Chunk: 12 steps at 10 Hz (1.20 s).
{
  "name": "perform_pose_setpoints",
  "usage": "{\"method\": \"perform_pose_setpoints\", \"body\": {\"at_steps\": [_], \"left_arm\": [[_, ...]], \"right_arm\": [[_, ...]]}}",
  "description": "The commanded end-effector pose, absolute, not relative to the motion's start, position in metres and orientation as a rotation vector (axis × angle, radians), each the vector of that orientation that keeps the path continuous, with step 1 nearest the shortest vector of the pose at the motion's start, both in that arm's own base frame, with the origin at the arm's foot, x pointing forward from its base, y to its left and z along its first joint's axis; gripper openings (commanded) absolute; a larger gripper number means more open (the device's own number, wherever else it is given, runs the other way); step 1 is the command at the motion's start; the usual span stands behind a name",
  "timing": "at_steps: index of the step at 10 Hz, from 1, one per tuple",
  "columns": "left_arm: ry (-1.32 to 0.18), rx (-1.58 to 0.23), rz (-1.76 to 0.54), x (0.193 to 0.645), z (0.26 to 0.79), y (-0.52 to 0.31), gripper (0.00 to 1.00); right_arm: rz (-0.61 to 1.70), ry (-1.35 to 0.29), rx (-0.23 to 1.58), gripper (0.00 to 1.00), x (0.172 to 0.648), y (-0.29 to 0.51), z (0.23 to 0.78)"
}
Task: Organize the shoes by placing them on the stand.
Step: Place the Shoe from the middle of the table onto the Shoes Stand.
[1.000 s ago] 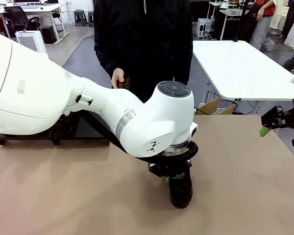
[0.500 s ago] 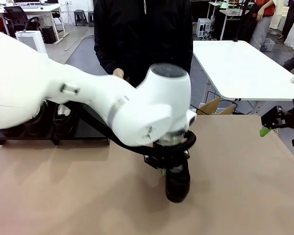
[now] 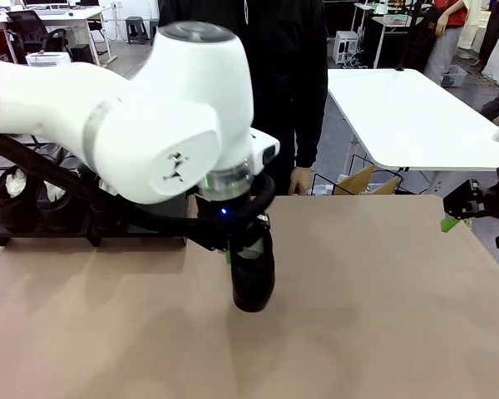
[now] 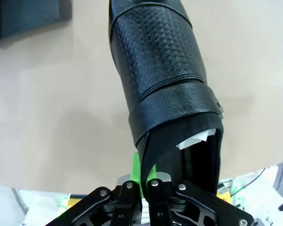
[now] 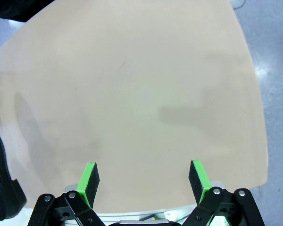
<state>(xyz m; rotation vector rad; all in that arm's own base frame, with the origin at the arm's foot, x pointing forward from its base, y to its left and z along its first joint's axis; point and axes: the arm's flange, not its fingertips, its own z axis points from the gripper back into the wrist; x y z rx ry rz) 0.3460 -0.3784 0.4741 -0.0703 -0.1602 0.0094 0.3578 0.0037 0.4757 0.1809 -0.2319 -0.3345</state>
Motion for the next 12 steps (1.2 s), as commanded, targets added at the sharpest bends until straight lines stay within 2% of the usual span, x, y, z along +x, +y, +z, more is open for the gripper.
{"method": "perform_pose_setpoints", "body": {"at_steps": [1,5,6,7,10,12], "left_arm": [[-0.163,-0.072,0.007,0.351,0.460,-0.403,0.00],[-0.129,-0.074,-0.013,0.345,0.448,-0.404,0.00],[-0.192,-0.038,0.033,0.348,0.456,-0.385,0.00],[-0.207,-0.009,0.076,0.354,0.463,-0.360,0.00],[-0.219,0.039,-0.061,0.383,0.474,-0.284,0.00],[-0.224,0.131,-0.142,0.412,0.473,-0.262,0.00]], "right_arm": [[-0.325,-0.234,0.181,1.00,0.358,0.003,0.476],[-0.325,-0.234,0.181,1.00,0.358,0.003,0.476],[-0.325,-0.234,0.181,1.00,0.358,0.003,0.476],[-0.325,-0.234,0.181,1.00,0.358,0.003,0.476],[-0.325,-0.234,0.181,1.00,0.358,0.003,0.476],[-0.325,-0.234,0.181,1.00,0.358,0.003,0.476]]}}
